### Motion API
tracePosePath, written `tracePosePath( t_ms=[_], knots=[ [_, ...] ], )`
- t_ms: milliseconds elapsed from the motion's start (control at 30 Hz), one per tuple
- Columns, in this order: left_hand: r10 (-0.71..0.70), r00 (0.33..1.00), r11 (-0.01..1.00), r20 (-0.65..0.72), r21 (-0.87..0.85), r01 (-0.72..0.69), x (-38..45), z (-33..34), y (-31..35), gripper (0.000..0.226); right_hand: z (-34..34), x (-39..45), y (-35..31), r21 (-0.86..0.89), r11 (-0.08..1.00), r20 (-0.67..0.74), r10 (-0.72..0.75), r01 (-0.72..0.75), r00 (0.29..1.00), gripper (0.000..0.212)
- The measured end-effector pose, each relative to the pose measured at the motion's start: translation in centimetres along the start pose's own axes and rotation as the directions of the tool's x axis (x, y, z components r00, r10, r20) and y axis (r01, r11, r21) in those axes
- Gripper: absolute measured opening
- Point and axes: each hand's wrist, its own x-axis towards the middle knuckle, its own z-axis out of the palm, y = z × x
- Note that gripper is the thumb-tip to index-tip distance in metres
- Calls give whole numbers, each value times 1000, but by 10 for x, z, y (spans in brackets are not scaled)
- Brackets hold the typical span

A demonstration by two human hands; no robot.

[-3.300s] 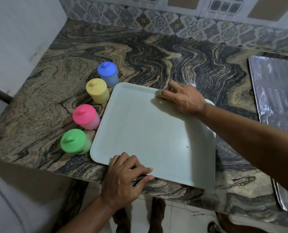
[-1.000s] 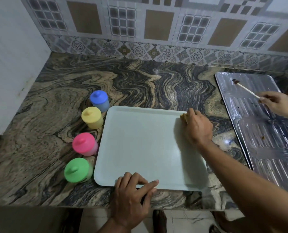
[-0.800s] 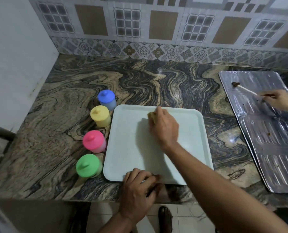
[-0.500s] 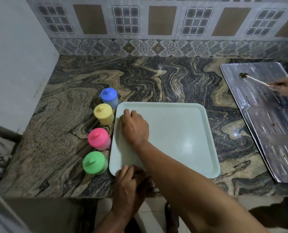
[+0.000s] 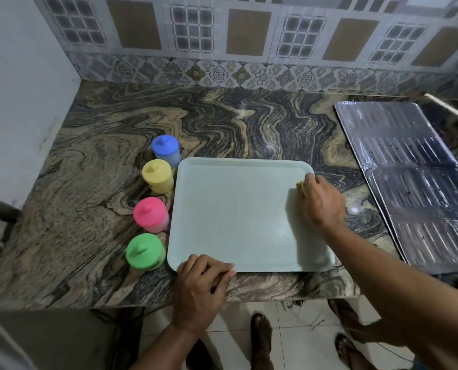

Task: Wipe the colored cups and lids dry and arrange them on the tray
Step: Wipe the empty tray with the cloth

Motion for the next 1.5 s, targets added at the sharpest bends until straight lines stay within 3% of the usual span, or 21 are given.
tracePosePath(
  t_ms=[100,233,433,600,900,1000,1133,1333,1400,1500],
  knots=[
    [-8,1000,999,-10,-39,7,-1,-4,0,13,-4,-8,-44,158,987,-7,1,0,1000,21],
    [-75,995,992,-66,100,81,-13,-17,-3,22,-3,-50,-141,336,936,-40,-97,105,995,22],
    [-122,989,984,-80,121,132,-30,-23,-25,18,30,-99,-229,326,913,-42,-244,244,969,22],
    [-106,985,990,-137,76,117,-24,-23,-20,16,37,-93,-184,222,914,-129,-318,340,939,19],
    [-101,981,994,-166,25,106,-22,-25,-19,13,15,-76,7,70,994,-54,-79,83,995,23],
    [-116,978,993,-175,1,118,-21,-24,-18,13,5,-73,11,110,993,2,31,-31,1000,27],
    [-160,968,987,-193,-44,155,-21,-23,-13,8,-9,-83,-48,336,931,9,147,-141,989,29],
    [-208,964,978,-164,-7,210,-25,-23,-16,14,0,-124,-193,542,825,0,-193,162,981,24],
    [-216,965,975,-147,24,221,-27,-20,-21,15,12,-132,-215,514,817,10,-309,260,951,22],
    [-217,966,973,-143,54,226,-29,-17,-24,14,22,-133,-210,475,830,14,-340,293,940,22]
  ],
)
